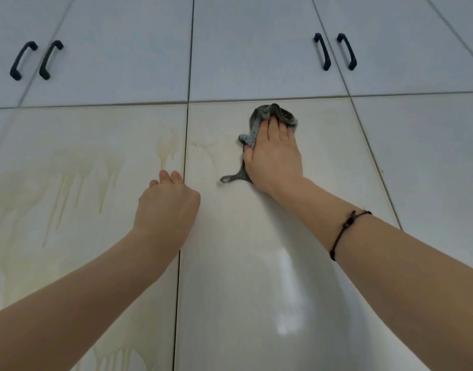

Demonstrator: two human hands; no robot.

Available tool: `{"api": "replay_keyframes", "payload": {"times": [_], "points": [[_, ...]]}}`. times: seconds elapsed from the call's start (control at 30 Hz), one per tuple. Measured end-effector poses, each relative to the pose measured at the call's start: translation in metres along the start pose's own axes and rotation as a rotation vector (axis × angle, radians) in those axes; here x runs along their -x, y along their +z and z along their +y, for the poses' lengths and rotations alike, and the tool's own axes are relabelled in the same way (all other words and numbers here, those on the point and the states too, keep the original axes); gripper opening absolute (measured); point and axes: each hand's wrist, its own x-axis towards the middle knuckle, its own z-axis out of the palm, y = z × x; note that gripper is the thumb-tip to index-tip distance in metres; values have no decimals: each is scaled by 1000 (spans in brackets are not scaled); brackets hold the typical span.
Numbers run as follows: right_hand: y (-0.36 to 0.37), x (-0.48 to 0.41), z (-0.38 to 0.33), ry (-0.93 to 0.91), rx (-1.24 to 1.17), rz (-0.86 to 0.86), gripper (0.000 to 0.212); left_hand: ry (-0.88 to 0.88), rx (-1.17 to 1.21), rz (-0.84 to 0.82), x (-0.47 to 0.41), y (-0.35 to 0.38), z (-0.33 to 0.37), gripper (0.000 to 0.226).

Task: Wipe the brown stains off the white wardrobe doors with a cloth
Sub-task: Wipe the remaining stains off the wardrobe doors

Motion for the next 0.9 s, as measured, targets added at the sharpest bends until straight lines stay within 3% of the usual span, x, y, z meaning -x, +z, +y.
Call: {"api": "replay_keyframes", "payload": {"times": [0.1, 0.27, 0.4, 0.57, 0.67, 0.9], "points": [[-2, -10, -20, -13, -22, -14, 69, 6, 24, 47, 4, -4, -2, 53], [5, 16, -71, -362, -23, -88, 70, 56, 195, 246, 9, -6, -3, 35], [3, 40, -68, -494, 18, -78, 68, 36, 289, 224, 6, -1, -3, 18], [-2, 57, -26, -579, 91, -87, 69, -3, 110, 86, 1, 6, -2, 52], [-10, 58, 11, -545, 107, -91, 69, -17, 83, -44, -1, 1, -2, 62], [-22, 52, 105, -257, 63, -59, 66, 33, 27, -57, 3, -3, -5, 60]]}}
